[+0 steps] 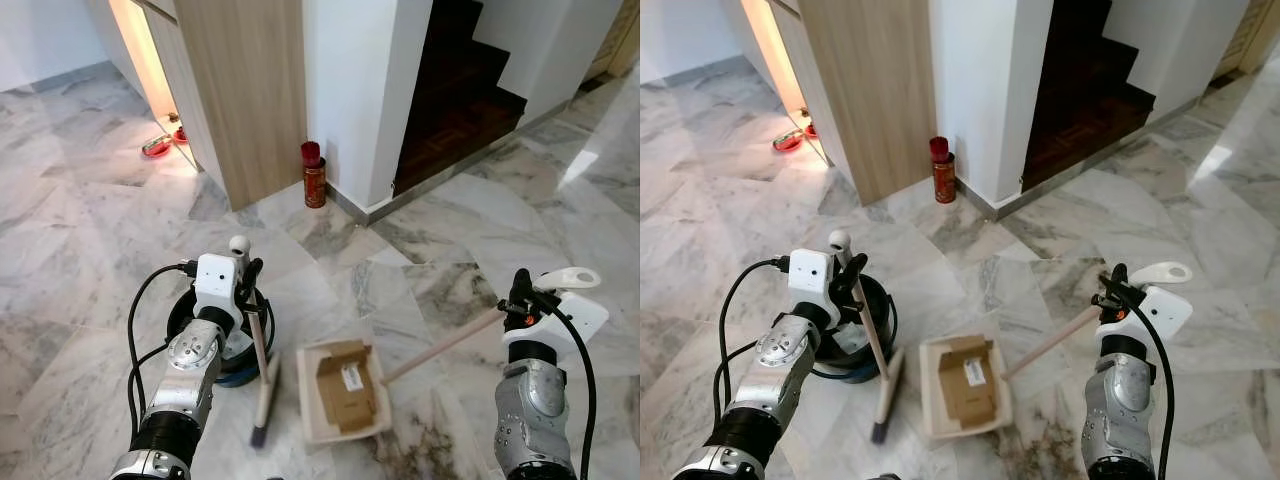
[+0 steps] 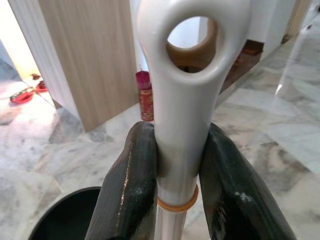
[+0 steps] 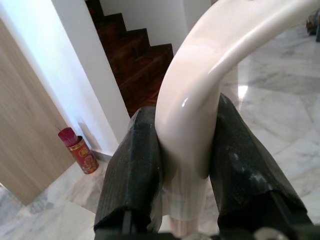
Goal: Sweep floor
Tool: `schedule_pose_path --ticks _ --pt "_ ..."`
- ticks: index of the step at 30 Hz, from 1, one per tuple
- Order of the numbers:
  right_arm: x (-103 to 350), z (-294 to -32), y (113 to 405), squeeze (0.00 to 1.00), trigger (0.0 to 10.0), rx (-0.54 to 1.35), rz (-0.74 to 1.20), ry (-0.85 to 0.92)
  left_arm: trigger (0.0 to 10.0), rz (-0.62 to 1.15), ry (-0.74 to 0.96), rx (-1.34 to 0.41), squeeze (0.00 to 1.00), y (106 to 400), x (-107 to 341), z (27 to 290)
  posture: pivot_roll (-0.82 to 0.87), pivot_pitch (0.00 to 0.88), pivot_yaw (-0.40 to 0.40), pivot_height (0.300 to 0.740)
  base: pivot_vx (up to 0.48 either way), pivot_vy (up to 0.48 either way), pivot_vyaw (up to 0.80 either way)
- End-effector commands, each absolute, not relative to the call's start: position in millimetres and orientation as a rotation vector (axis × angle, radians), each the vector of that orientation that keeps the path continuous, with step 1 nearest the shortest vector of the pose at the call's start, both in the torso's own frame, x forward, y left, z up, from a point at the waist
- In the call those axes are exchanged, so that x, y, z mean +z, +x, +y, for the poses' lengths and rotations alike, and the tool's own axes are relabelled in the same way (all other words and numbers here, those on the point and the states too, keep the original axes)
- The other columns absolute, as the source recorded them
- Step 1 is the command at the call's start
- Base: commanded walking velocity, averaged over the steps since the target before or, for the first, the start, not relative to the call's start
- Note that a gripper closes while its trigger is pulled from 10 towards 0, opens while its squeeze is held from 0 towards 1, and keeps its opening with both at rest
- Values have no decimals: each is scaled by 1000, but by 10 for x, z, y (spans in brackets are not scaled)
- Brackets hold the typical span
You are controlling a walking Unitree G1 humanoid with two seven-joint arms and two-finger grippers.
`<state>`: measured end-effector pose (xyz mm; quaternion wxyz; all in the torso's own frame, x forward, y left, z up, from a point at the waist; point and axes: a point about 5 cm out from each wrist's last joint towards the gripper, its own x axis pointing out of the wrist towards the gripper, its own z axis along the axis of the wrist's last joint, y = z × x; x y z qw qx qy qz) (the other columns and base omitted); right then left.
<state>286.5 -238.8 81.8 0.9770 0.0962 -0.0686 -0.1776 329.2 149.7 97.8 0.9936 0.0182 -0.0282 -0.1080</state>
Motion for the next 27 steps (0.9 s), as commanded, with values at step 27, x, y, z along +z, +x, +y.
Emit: schedule_pose_path --ticks 27 --pt "902 -2424 2884 0 10000 -366 -179 181 10000 -107 48 -212 0 3299 1087 1508 135 90 13 740 0 0 278"
